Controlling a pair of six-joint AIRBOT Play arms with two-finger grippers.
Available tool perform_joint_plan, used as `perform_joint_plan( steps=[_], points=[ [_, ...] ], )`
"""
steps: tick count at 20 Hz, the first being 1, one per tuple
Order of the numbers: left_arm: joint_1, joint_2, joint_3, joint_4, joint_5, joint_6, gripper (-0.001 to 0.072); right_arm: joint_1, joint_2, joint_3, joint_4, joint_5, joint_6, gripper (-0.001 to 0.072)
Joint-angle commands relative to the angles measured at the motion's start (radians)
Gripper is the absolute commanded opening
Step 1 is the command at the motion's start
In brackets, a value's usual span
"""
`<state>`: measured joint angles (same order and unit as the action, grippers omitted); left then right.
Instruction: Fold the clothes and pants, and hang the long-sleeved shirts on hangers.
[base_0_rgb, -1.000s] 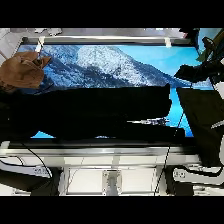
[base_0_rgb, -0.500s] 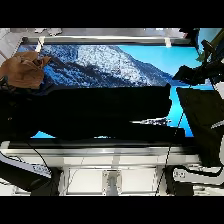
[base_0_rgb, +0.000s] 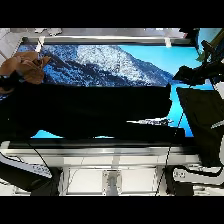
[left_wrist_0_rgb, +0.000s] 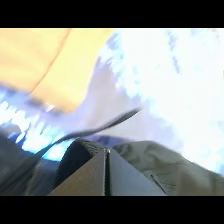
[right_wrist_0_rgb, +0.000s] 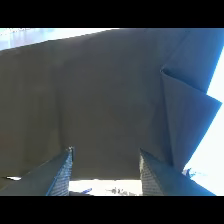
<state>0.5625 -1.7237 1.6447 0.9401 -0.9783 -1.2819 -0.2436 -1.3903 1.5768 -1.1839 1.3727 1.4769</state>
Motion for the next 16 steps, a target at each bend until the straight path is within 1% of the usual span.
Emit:
perform_joint_plan(
  steps=[1,2,4,5,6,7,8,10,11,13,14,15,16],
  points=[
    [-0.003,0.034,0.031,-0.039,0.031,0.048,0.0019,0.001,0.000,0.000,-0.006,0.000,-0.001,0.0455],
    [-0.003,0.033,0.031,0.003,0.029,0.044,0.0019,0.001,0.000,0.000,-0.014,-0.002,-0.004,0.0455],
    [-0.003,0.008,0.030,0.146,-0.020,-0.037,0.0021,0.001,-0.002,0.000,-0.029,-0.011,-0.004,0.0455],
    [-0.003,-0.009,0.030,0.183,-0.069,-0.063,0.0132,0.001,-0.003,0.000,-0.029,-0.017,-0.004,0.0455],
    [-0.003,-0.020,0.030,0.182,-0.115,-0.065,0.0551,0.001,-0.002,0.000,-0.028,-0.024,-0.004,0.0455],
    [0.000,-0.021,0.031,0.166,-0.134,-0.070,0.0708,0.001,-0.002,0.000,-0.027,-0.026,-0.004,0.0455],
    [0.004,-0.010,0.031,0.127,-0.139,-0.095,0.0648,0.001,-0.002,0.000,-0.027,-0.026,-0.004,0.0455],
    [0.015,0.037,0.031,-0.009,-0.139,-0.097,0.0622,0.001,-0.002,0.000,-0.019,-0.013,-0.004,0.0455],
    [0.019,0.076,0.031,-0.071,-0.146,-0.057,0.0603,0.001,-0.002,0.000,-0.013,0.003,-0.004,0.0455],
    [0.015,0.174,0.031,-0.135,-0.203,0.031,0.0507,0.001,-0.002,0.000,0.004,0.028,-0.006,0.0455],
    [0.006,0.229,0.031,-0.131,-0.251,0.076,0.0445,0.002,-0.002,0.000,0.014,0.032,-0.015,0.0455],
    [-0.006,0.283,0.031,-0.108,-0.308,0.109,0.0399,0.001,-0.002,0.000,0.028,0.031,-0.024,0.0455],
    [-0.020,0.338,0.030,-0.054,-0.348,0.119,0.0328,0.002,-0.002,0.000,0.043,0.029,-0.031,0.0455]
  ],
)
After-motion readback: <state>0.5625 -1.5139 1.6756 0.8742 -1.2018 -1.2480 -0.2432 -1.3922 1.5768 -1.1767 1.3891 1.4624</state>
